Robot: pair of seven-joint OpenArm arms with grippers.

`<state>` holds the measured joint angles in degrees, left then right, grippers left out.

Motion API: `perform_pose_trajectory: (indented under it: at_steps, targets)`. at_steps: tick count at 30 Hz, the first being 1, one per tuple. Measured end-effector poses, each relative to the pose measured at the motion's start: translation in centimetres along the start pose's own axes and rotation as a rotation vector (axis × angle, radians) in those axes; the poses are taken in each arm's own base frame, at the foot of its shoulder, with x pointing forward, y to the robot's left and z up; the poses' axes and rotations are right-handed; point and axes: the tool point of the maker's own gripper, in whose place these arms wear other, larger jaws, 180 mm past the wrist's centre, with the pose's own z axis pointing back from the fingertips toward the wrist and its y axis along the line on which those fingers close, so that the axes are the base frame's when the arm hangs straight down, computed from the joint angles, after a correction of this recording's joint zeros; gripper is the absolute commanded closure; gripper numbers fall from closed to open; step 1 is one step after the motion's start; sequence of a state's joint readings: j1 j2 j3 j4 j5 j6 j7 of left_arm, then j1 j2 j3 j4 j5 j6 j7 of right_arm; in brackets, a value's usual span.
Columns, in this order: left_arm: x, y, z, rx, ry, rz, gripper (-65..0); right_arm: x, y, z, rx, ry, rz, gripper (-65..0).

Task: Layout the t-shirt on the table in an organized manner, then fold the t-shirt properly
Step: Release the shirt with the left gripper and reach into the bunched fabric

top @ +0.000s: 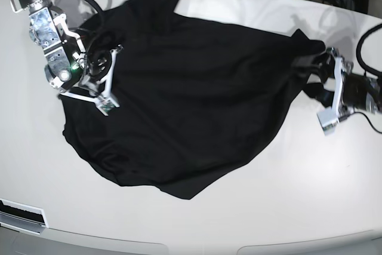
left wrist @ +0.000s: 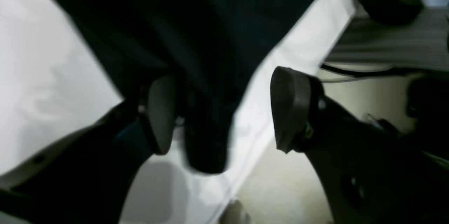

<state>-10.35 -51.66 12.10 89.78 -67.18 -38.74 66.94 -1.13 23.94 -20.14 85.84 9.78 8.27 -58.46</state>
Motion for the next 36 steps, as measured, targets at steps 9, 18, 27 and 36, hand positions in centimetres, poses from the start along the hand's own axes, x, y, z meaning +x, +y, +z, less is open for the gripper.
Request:
perform_pose_trajectory:
  at_steps: [9,18,27,36]
  targets:
    - [1.2,4.9,1.2,0.261,-0.028,0.028,-42.0,-4.4,-5.9,1.1,-0.372,0.182,-0.026,0.0]
    - [2.1,7.2,-0.8,0.423,-0.064,0.118,-42.0,-3.3,-7.9,1.9,-0.476,0.149,-0.025,0.0]
    - [1.7,7.7,-5.5,0.369,-0.139,0.247,-42.0,-2.5,-9.0,2.3,-0.493,0.122,-0.014,0.0]
    - [2.1,7.0,-12.0,0.201,-0.155,0.381,-41.6,-2.3,-9.0,2.3,-0.490,0.115,-0.016,0.0]
